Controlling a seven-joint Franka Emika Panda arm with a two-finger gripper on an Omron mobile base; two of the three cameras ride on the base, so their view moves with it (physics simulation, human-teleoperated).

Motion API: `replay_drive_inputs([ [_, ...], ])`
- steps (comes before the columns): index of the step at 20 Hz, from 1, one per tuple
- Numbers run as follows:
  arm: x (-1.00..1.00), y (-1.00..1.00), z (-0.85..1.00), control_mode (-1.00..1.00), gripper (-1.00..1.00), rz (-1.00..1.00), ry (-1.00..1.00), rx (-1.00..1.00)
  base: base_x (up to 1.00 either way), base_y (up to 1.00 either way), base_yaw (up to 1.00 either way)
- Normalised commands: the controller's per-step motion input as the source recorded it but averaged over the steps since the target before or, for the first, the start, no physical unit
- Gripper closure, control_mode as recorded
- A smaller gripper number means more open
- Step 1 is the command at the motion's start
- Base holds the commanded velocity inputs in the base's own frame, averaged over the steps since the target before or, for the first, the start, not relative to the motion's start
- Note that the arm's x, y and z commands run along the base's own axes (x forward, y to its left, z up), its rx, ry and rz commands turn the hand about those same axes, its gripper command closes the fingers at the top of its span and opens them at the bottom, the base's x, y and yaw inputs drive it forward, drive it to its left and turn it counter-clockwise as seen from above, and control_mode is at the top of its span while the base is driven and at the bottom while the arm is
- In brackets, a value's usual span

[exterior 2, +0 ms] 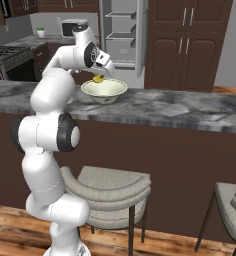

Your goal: There is a bowl on the dining counter. Grab a lemon wedge from the fridge and place it in the bowl. Then get the liquor bottle and glass cup from the cabinet and place them next to the bowl.

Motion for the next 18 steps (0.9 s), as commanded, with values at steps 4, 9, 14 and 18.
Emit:
replay_drive_inputs([
  [4, 0.40, 0.00, -0.41, -1.00, 1.00, -0.02, 0.11, 0.00, 0.00, 0.00, 0.00],
  [9, 0.52, 0.00, -0.32, -1.00, 1.00, -0.01, 0.09, 0.00, 0.00, 0.00, 0.00],
  [14, 0.38, 0.00, -0.25, -1.00, 1.00, -0.01, 0.06, 0.00, 0.00, 0.00, 0.00],
  [18, 0.27, 0.00, -0.26, -1.00, 1.00, -0.01, 0.06, 0.00, 0.00, 0.00, 0.00],
])
